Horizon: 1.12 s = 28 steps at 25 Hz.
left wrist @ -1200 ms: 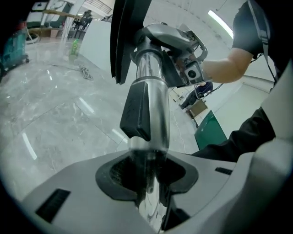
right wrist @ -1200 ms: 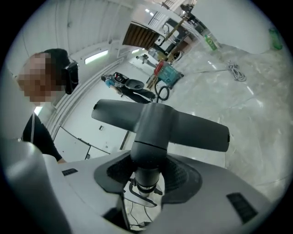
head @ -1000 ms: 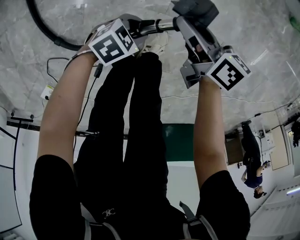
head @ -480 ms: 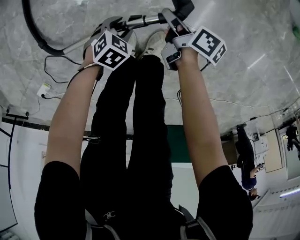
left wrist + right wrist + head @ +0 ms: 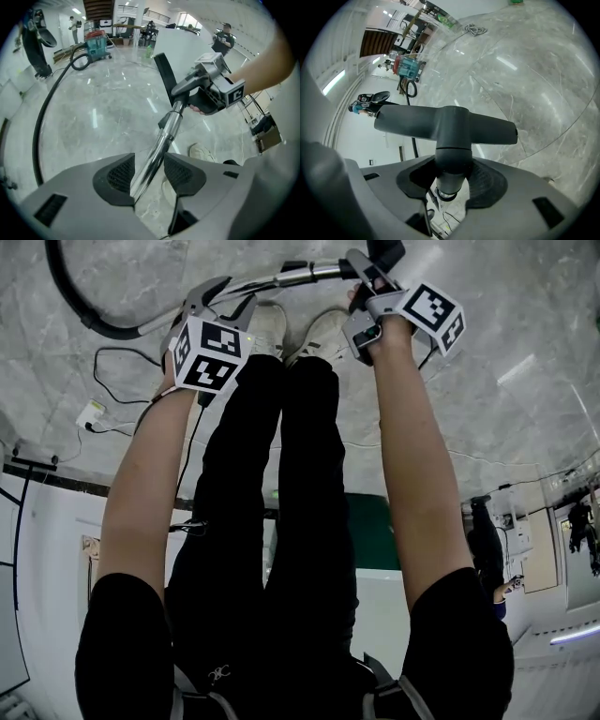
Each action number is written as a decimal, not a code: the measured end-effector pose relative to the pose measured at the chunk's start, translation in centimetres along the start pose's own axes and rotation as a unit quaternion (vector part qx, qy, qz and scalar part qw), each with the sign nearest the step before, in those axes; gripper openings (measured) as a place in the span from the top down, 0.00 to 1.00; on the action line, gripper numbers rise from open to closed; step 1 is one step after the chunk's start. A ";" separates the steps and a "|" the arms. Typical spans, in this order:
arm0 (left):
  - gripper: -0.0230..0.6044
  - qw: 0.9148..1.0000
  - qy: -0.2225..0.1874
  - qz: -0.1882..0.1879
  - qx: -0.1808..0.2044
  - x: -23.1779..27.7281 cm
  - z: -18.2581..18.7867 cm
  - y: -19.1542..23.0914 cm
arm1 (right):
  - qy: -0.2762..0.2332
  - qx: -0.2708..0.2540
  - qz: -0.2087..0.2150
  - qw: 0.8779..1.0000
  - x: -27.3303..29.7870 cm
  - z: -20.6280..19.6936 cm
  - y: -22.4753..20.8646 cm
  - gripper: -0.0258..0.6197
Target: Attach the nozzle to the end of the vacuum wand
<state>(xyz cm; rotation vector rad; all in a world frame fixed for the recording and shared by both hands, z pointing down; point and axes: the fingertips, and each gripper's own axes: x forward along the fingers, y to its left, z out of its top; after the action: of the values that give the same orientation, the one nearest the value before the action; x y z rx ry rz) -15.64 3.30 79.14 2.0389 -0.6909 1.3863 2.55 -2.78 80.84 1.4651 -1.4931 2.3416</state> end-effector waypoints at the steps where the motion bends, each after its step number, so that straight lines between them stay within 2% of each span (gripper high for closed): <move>1: 0.64 1.000 0.001 0.002 -0.003 -0.1 0.0 0.3 | 0.000 0.005 -0.007 1.000 0.4 0.2 -0.9 0.67; 3: 0.66 1.000 0.003 0.005 -0.004 -0.2 -0.1 0.8 | -0.002 0.018 -0.025 1.000 1.3 0.4 -3.0 0.66; 4: 0.71 1.000 0.002 0.008 -0.008 -0.3 -0.1 1.2 | -0.004 0.024 -0.033 0.999 1.8 0.4 -3.9 0.66; 6: 0.92 1.000 0.000 0.015 -0.021 -0.4 -0.4 2.1 | -0.008 0.022 -0.036 0.999 2.8 0.5 -4.8 0.66; 7: 0.94 1.000 -0.001 0.015 -0.025 -0.2 -0.6 2.4 | -0.009 0.017 -0.033 0.999 3.4 0.5 -4.8 0.65; 10: 0.94 1.000 0.001 0.005 -0.029 0.7 -0.7 2.5 | -0.004 0.015 -0.040 0.999 5.3 0.5 -5.4 0.65; 14: 0.94 0.999 -0.008 -0.008 -0.031 1.9 -0.3 1.9 | -0.001 0.035 -0.073 0.997 7.5 0.7 -8.4 0.65; 17: 0.94 0.999 -0.015 -0.021 -0.047 2.8 0.0 1.9 | 0.009 0.049 -0.094 0.994 8.7 0.2 -10.8 0.65; 21: 0.94 0.999 -0.028 -0.025 -0.030 3.2 0.6 1.2 | 0.015 0.043 -0.093 0.995 9.0 -0.4 -12.1 0.63; 22: 0.94 0.999 -0.028 -0.029 -0.030 3.2 0.7 0.9 | 0.017 0.035 -0.099 0.994 8.7 -0.7 -12.5 0.62; 25: 0.94 0.999 -0.039 -0.008 -0.028 2.4 1.9 1.1 | 0.042 0.017 -0.122 0.992 7.2 -2.1 -13.3 0.41; 28: 0.94 0.997 -0.059 0.034 -0.031 0.0 4.2 1.7 | 0.055 -0.015 -0.118 0.991 3.6 -3.9 -11.5 0.38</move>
<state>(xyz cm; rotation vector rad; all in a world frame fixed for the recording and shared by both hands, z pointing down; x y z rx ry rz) -14.16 -0.86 78.20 2.0778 -0.8497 1.2736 2.91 4.63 91.06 1.3950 -1.2478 2.2100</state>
